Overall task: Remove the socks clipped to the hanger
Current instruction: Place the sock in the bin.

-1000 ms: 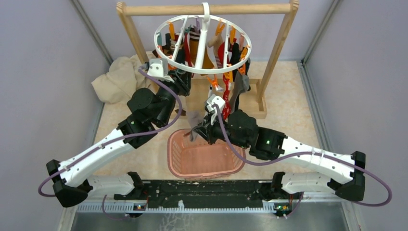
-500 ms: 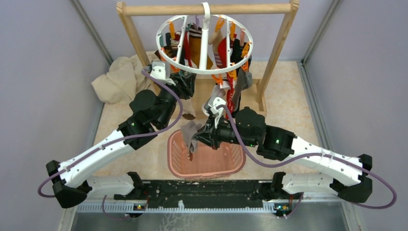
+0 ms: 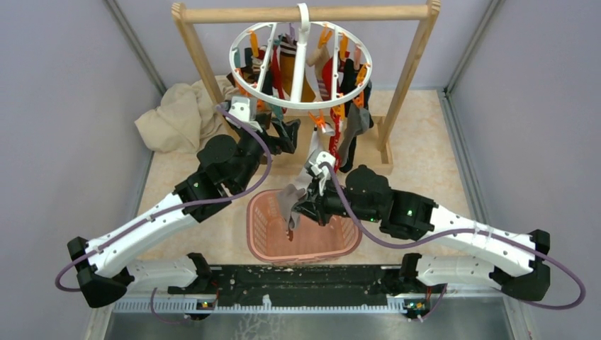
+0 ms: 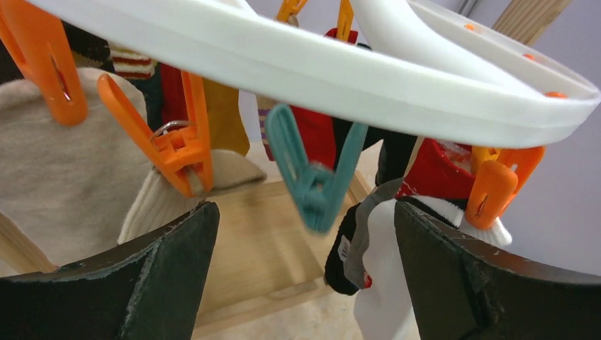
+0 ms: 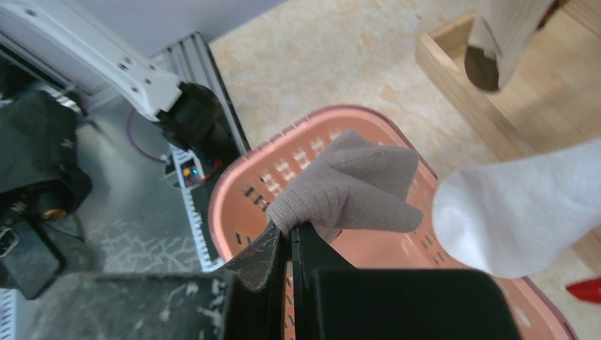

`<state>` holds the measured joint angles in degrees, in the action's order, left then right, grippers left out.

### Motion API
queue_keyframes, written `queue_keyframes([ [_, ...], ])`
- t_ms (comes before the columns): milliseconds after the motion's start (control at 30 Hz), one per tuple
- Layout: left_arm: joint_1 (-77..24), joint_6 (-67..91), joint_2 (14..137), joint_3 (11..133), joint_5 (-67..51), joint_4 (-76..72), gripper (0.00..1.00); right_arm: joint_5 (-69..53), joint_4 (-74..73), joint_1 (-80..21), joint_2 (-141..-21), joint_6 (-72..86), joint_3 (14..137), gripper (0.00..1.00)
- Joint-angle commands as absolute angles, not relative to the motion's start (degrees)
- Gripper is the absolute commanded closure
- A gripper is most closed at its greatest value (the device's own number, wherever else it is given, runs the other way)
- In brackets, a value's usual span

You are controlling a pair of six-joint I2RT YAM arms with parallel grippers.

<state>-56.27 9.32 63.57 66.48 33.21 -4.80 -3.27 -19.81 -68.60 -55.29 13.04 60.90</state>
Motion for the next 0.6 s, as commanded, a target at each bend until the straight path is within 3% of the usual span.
queue_keyframes([
  [0, -56.51, 11.33, 62.11, 65.7, 32.17, -2.56, 0.01, 3.49, -18.92, -69.21, -54.67, 14.11, 57.28, 1.0],
  [567, -56.5, 13.67, 55.83, 61.0, 28.12, 0.58, 0.01, 15.45, -14.23, -68.68, -69.87, 18.64, 49.81, 1.0],
])
